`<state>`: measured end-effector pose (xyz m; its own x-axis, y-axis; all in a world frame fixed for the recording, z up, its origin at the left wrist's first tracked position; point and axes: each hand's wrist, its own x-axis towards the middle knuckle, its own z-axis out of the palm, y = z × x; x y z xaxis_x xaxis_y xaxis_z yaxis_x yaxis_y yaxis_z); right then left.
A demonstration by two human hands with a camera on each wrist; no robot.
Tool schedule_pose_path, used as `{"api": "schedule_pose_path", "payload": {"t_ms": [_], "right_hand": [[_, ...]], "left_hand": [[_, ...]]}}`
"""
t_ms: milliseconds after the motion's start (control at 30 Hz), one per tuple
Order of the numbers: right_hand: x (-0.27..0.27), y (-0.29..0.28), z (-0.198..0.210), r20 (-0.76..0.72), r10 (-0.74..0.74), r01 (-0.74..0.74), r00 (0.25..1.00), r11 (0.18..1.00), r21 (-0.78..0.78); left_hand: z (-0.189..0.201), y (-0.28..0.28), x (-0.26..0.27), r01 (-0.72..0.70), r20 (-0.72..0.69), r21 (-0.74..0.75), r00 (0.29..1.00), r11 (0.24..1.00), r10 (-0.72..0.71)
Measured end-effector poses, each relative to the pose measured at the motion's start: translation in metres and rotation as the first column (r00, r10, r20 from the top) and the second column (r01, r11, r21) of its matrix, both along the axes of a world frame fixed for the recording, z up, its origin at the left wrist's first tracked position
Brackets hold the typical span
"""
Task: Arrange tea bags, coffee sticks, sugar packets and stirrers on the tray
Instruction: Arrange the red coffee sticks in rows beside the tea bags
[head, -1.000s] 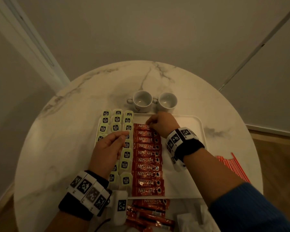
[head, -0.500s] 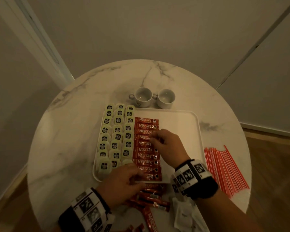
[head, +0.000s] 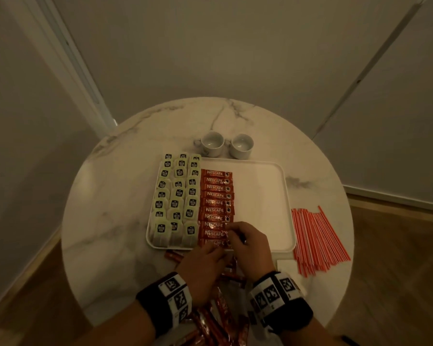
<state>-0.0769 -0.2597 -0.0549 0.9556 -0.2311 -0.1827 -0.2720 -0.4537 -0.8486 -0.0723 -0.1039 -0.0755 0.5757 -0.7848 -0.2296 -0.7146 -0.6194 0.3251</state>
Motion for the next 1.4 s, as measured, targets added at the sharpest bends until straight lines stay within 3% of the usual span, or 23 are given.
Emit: {"api": "schedule_pose_path", "payload": {"t_ms": [333, 467, 533, 633, 800, 900, 967, 1033, 1167, 1300, 1400], "right_hand": [[-0.012, -0.011, 0.000, 0.018, -0.044, 0.044, 0.999, 0.999, -0.027], [-0.014, -0.011, 0.003, 0.000, -0.066, 0.065, 0.998, 0.997, 0.048], [-0.013, -0.012, 0.008, 0.010, 0.002, -0.002, 1.000, 1.000, 0.004], [-0.013, -0.008, 0.021, 0.025, 0.178, -0.179, 0.984, 0.984, 0.022], [-0.002, -0.005, 0.040, 0.030, 0.198, -0.197, 0.980, 0.929, 0.313], [0.007, -0.009, 0.049, 0.029, 0.145, -0.144, 0.989, 0.899, 0.414], [0.014, -0.016, 0.053, 0.032, 0.059, -0.067, 0.998, 0.865, 0.497], [0.019, -0.022, 0.057, 0.030, -0.014, -0.006, 0.999, 0.822, 0.570], [0.025, -0.023, 0.057, 0.085, -0.029, -0.022, 0.996, 0.842, 0.539], [0.028, -0.019, 0.049, 0.249, -0.074, -0.041, 0.966, 0.904, 0.425], [0.033, -0.015, 0.042, 0.282, -0.034, -0.062, 0.959, 0.945, 0.322]], "left_hand": [[0.013, -0.024, -0.012, -0.020, 0.051, 0.200, 0.999, 0.980, 0.010], [0.022, -0.016, -0.003, -0.198, -0.072, 0.060, 0.977, 0.978, 0.202], [0.030, -0.010, 0.007, -0.348, -0.188, -0.064, 0.925, 0.935, 0.331], [0.044, -0.003, 0.025, -0.519, -0.442, -0.093, 0.786, 0.849, 0.432], [0.067, -0.001, 0.043, -0.614, -0.712, -0.176, 0.619, 0.770, 0.331], [0.072, 0.003, 0.048, -0.731, -0.897, -0.117, 0.368, 0.673, 0.244], [0.072, 0.008, 0.052, -0.844, -0.965, -0.100, 0.212, 0.527, 0.157], [0.078, 0.009, 0.054, -0.901, -0.976, -0.146, 0.199, 0.408, 0.090], [0.085, -0.002, 0.056, -0.926, -0.940, -0.250, 0.302, 0.283, 0.157], [0.081, -0.006, 0.060, -0.969, -0.965, -0.208, 0.226, 0.131, 0.135], [0.076, -0.009, 0.060, -0.977, -0.977, -0.197, 0.202, 0.078, 0.063]]}}
